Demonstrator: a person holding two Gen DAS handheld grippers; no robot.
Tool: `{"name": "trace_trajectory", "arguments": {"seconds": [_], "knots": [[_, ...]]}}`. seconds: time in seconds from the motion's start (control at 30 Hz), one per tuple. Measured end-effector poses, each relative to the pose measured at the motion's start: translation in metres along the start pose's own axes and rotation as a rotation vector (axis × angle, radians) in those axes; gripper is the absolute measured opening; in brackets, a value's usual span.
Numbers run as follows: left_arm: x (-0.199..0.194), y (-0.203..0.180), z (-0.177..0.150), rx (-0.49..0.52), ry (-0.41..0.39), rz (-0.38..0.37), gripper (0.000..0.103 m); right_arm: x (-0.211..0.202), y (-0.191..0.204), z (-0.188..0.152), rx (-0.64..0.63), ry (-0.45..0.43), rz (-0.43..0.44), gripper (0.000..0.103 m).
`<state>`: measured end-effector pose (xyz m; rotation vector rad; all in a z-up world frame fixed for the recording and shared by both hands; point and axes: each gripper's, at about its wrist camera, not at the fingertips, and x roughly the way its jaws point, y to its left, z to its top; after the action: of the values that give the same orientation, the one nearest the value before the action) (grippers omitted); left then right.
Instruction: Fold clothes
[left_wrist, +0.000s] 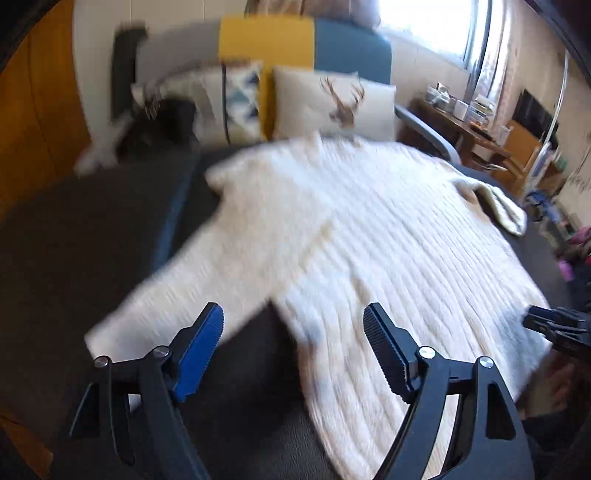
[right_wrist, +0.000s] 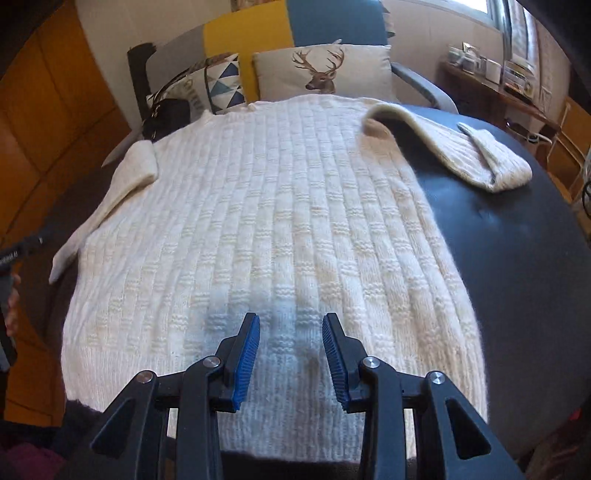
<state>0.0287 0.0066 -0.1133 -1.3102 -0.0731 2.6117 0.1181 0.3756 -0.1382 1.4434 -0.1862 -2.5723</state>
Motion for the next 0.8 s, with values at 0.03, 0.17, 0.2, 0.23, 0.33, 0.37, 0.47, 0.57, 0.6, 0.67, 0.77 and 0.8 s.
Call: {"name": "trace_trajectory", "arguments": {"seconds": [0.03, 0.17, 0.2, 0.23, 0.33, 0.37, 0.47, 0.57, 0.6, 0.67, 0.77, 0.8], "knots": [[0.003, 0.009, -0.002, -0.025, 0.012, -0.005, 0.07, 0.004, -0.001, -0.001, 0.003, 0.006, 0.002, 0.035], [0.027, 0.045, -0.006, -0.1, 0.105, 0.006, 0.015, 0.025, 0.011, -0.001, -0.019, 0.028, -0.01, 0.036], [0.031, 0.05, -0.01, -0.101, 0.122, 0.016, 0.015, 0.027, 0.012, 0.0, -0.023, 0.028, -0.01, 0.037], [0.035, 0.051, -0.011, -0.09, 0.136, 0.02, 0.015, 0.029, 0.014, 0.002, -0.026, 0.028, -0.01, 0.037], [0.043, 0.046, -0.008, -0.023, 0.156, 0.052, 0.016, 0.032, 0.015, 0.006, -0.036, 0.034, -0.015, 0.038], [0.043, 0.043, -0.004, 0.003, 0.154, 0.074, 0.017, 0.033, 0.016, 0.006, -0.042, 0.038, -0.019, 0.038], [0.026, 0.038, 0.007, 0.027, 0.071, 0.09, 0.018, 0.035, 0.02, 0.007, -0.073, 0.051, -0.037, 0.04], [0.025, 0.039, 0.014, 0.062, 0.042, 0.095, 0.048, 0.035, 0.022, 0.008, -0.088, 0.057, -0.05, 0.041], [0.031, 0.041, 0.016, 0.067, 0.06, 0.093, 0.048, 0.035, 0.022, 0.009, -0.085, 0.059, -0.05, 0.043], [0.051, 0.05, 0.015, 0.062, 0.122, 0.08, 0.048, 0.036, 0.023, 0.009, -0.084, 0.062, -0.055, 0.043], [0.064, 0.056, 0.009, 0.074, 0.166, 0.081, 0.048, 0.037, 0.026, 0.009, -0.097, 0.067, -0.069, 0.044], [0.063, 0.054, 0.008, 0.086, 0.163, 0.09, 0.043, 0.037, 0.026, 0.009, -0.1, 0.067, -0.072, 0.045]]}}
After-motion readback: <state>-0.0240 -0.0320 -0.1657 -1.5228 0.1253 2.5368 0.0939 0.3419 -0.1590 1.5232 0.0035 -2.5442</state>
